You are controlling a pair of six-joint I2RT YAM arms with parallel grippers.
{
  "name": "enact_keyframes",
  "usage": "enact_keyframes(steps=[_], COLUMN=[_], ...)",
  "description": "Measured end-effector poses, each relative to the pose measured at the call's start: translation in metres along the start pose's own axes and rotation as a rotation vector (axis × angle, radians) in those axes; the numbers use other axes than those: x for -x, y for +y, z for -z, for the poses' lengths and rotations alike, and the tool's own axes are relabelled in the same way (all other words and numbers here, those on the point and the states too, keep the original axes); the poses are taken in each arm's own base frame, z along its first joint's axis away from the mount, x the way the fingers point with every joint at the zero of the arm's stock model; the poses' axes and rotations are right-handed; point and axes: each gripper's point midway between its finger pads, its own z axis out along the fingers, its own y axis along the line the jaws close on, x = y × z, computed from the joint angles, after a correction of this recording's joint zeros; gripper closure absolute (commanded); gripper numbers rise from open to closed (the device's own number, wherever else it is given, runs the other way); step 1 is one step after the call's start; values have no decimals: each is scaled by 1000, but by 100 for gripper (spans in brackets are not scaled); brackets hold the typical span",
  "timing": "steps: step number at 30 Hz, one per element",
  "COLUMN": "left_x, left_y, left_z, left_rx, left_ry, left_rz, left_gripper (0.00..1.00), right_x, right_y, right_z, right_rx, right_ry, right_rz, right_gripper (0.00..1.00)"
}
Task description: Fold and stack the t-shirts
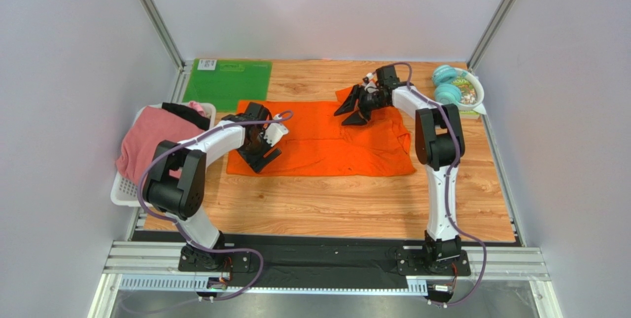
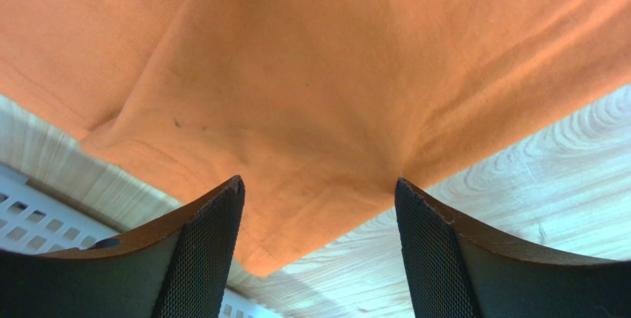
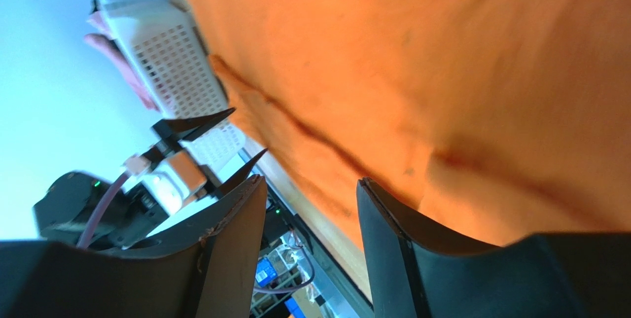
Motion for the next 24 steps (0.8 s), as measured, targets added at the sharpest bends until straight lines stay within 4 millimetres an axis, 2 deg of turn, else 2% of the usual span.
enact_keyframes(steps=[3,6,9,10,13,19,21,24], left_x=[0,-2,-5,-5,-6,-6,-6,-7], left_y=[0,-1,-2,-3,-3,-2,-1,-1], left_z=[4,7,7,7,7,7,7,7], left_rx=[6,7,5,4,4,8,12,14], left_ry=[-11,-13,-9,-8,-7,-6,-4,-2], left_rz=[0,0,0,0,-1,-3,-4,-6], left_gripper=[20,20,20,20,20,20,20,20], right_x=[0,4,11,14,17,15,15,20], right_y=[16,28,20,10,-22,-73,-83,-82], right_z=[26,66,95,102,103,77,69,67], right_rx=[18,33,24,9,-42,-130,-141,-135], right_ry=[-40,-114,-187,-210,-223,-180,-156,-137], right_rz=[21,31,19,-1,-73,-173,-202,-211], right_gripper=[45,46,46,47,47,48,48,48])
